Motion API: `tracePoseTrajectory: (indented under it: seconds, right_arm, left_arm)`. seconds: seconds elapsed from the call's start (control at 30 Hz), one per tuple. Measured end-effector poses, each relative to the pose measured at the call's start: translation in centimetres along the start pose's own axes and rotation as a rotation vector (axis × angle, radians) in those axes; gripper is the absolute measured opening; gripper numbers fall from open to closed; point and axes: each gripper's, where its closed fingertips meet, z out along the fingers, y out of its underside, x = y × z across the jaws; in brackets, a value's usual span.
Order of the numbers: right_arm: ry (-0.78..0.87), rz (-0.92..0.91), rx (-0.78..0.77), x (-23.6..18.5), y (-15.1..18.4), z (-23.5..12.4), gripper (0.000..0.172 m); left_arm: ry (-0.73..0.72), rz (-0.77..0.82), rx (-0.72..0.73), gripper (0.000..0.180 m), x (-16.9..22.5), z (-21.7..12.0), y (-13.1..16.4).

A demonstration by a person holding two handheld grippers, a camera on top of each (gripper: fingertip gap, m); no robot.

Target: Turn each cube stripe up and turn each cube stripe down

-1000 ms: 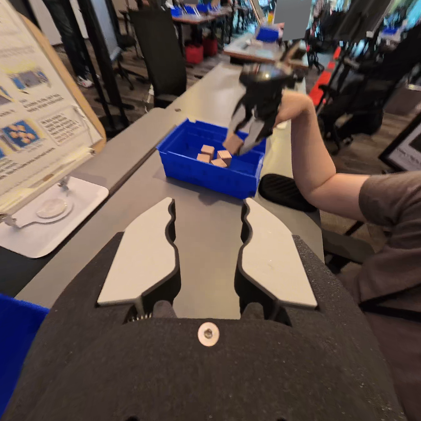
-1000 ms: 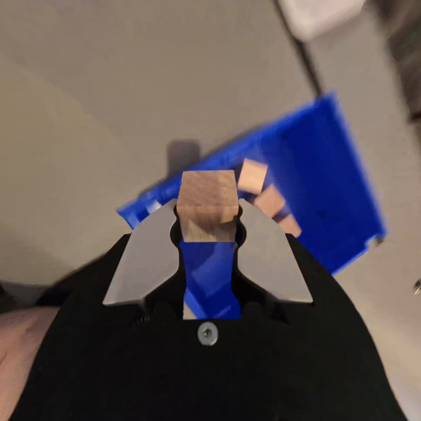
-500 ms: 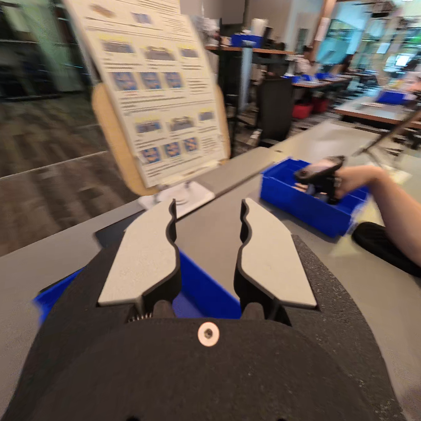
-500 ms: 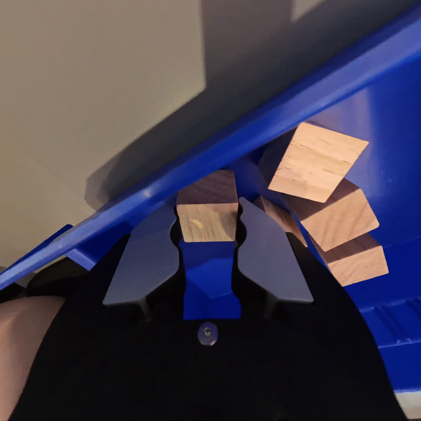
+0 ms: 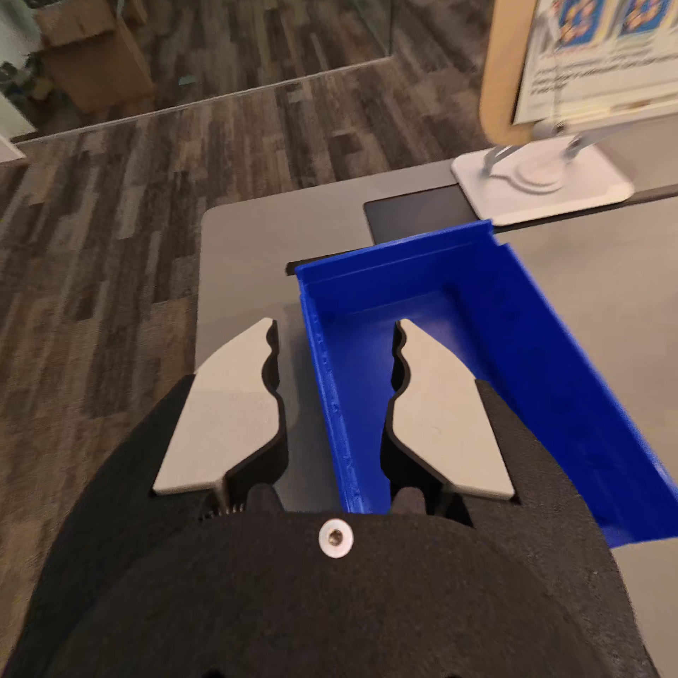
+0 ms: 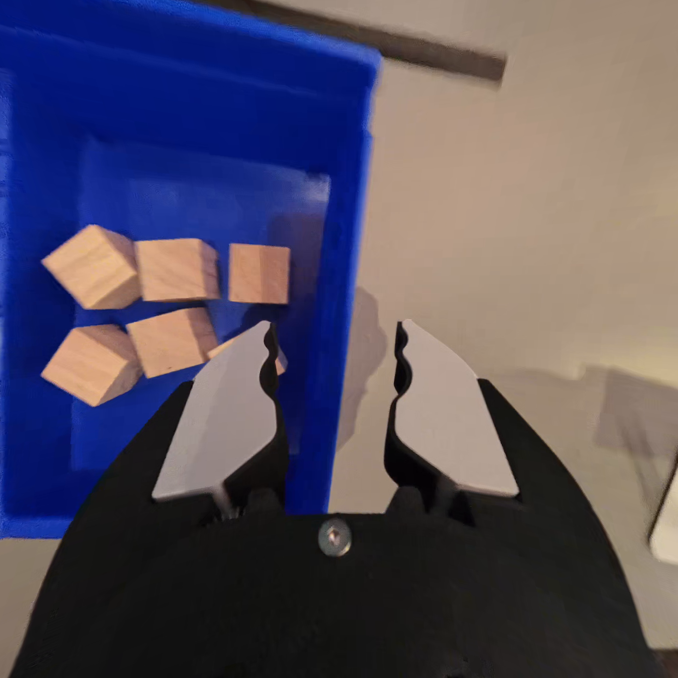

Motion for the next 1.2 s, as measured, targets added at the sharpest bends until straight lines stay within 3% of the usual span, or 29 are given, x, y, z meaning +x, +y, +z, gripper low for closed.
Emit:
tracePoseTrajectory:
  seconds: [0.03, 0.17, 0.2, 0.27, 0.3, 0.63, 0.7, 0.8, 0.87, 0.97, 1.07, 1.2]
  right_arm:
    - [-0.005, 0.041, -0.038, 0.6, 0.7, 0.9, 0.063]
    - [-0.098, 0.109, -0.184, 0.6, 3.3, 3.5, 0.053]
    - [-0.15, 0.12, -0.207, 0.0, 3.7, 3.7, 0.046]
    - [-0.27, 0.142, -0.23, -1.5, 3.9, 3.7, 0.012]
    - [-0.28, 0.15, -0.238, -1.7, 4.0, 3.7, 0.008]
    - [-0.224, 0.1, -0.266, -1.6, 4.1, 3.8, 0.008]
    - [-0.221, 0.094, -0.27, -1.6, 4.2, 3.8, 0.008]
    - [-0.206, 0.085, -0.28, -1.6, 4.2, 3.9, 0.008]
    - [-0.189, 0.08, -0.285, -1.7, 4.2, 3.9, 0.008]
    - [-0.222, 0.091, -0.288, -2.7, 4.1, 3.8, 0.007]
    - [-0.321, 0.118, -0.29, -5.0, 3.6, 3.7, 0.008]
    - [-0.302, 0.078, -0.315, -7.6, 3.0, 3.8, 0.007]
  left_arm:
    - [-0.017, 0.014, -0.035, 0.06, -0.1, 0.3, 0.5]
    - [0.023, 0.014, -0.198, 0.06, 0.7, 1.6, 3.2]
    - [0.049, 0.013, -0.229, 0.058, 1.1, 1.9, 3.8]
    - [0.066, 0.031, -0.263, 0.058, 1.4, 2.4, 4.5]
    - [0.057, 0.03, -0.293, 0.058, 1.3, 2.6, 5.1]
    - [-0.088, -0.033, -0.647, 0.062, -1.9, 3.9, 12.1]
    - [-0.068, -0.064, -0.687, 0.059, -2.0, 4.4, 13.2]
    - [-0.028, -0.119, -0.749, 0.038, -1.4, 5.0, 14.6]
    - [0.086, -0.186, -0.782, 0.005, 0.6, 5.2, 14.7]
    - [0.054, -0.162, -0.817, 0.004, 1.1, 5.6, 14.7]
    - [0.112, -0.147, -0.822, 0.004, 3.5, 6.2, 14.1]
    - [0.099, -0.061, -0.86, 0.007, 6.6, 6.9, 13.3]
